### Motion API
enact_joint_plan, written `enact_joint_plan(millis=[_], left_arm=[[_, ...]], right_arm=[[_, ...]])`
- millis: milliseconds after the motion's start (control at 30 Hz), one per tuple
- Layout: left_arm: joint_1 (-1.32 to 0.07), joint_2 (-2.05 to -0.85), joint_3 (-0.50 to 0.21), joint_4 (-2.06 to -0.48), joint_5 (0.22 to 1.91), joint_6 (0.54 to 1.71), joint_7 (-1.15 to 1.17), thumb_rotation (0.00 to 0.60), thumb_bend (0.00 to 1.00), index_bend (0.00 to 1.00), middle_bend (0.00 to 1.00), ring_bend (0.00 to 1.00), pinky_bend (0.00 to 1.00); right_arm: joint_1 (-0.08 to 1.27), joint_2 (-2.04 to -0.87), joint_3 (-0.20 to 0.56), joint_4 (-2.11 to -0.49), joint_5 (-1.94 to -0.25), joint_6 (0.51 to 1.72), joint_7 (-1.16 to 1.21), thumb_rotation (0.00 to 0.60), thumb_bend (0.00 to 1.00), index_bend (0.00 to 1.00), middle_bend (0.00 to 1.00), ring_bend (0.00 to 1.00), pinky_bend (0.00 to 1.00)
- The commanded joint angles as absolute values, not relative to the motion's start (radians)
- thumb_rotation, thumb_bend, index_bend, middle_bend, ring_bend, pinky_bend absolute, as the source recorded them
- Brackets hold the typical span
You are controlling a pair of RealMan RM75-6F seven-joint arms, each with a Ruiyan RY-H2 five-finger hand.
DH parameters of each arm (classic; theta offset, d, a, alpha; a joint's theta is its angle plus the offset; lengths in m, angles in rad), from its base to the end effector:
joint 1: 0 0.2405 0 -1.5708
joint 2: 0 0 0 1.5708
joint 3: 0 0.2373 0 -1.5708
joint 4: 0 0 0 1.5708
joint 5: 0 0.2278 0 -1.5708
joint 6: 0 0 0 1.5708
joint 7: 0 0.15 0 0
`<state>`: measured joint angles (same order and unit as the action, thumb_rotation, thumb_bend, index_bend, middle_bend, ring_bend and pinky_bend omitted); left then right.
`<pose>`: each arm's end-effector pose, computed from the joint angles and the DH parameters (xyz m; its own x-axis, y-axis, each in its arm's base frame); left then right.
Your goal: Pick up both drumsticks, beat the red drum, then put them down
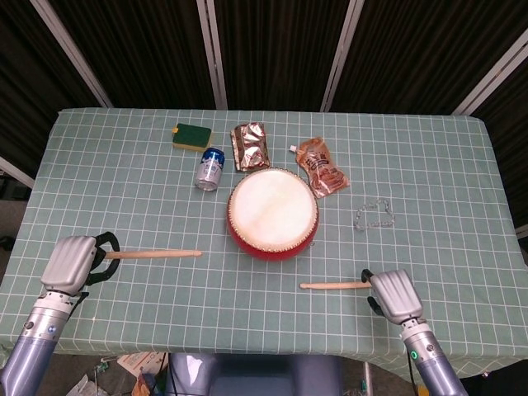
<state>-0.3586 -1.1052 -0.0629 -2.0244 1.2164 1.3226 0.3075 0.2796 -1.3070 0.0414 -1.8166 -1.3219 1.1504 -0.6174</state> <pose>-0.1914 0.2346 0.0911 0.3013 0.1713 0.9380 0.9529 -0.0883 -0.2900 -0.2163 -0.2125 0.0196 0.5966 -0.2761 0.7535 -0.8018 -0.2463 0.5446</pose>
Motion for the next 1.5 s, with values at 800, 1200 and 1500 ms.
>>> enact_joint_plan(millis=[800, 1200, 1500], left_arm=[[-0.354, -1.112, -0.073, -2.016, 1.207, 1.298, 0.314, 0.600, 0.56, 0.79, 1.00, 1.00, 1.00], [-0.352, -1.112, -0.076, -2.017, 1.206, 1.294, 0.318, 0.600, 0.56, 0.79, 1.00, 1.00, 1.00], [-0.351, -1.114, -0.075, -2.017, 1.204, 1.288, 0.327, 0.600, 0.56, 0.79, 1.00, 1.00, 1.00]], right_arm=[[0.339, -1.486, 0.070, -1.640, -1.159, 1.143, -0.690, 0.600, 0.35, 0.49, 1.00, 1.00, 1.00], [0.357, -1.513, 0.075, -1.589, -1.098, 1.135, -0.693, 0.600, 0.35, 0.49, 1.00, 1.00, 1.00], [0.362, -1.513, 0.070, -1.547, -1.061, 1.132, -0.690, 0.600, 0.35, 0.49, 1.00, 1.00, 1.00]])
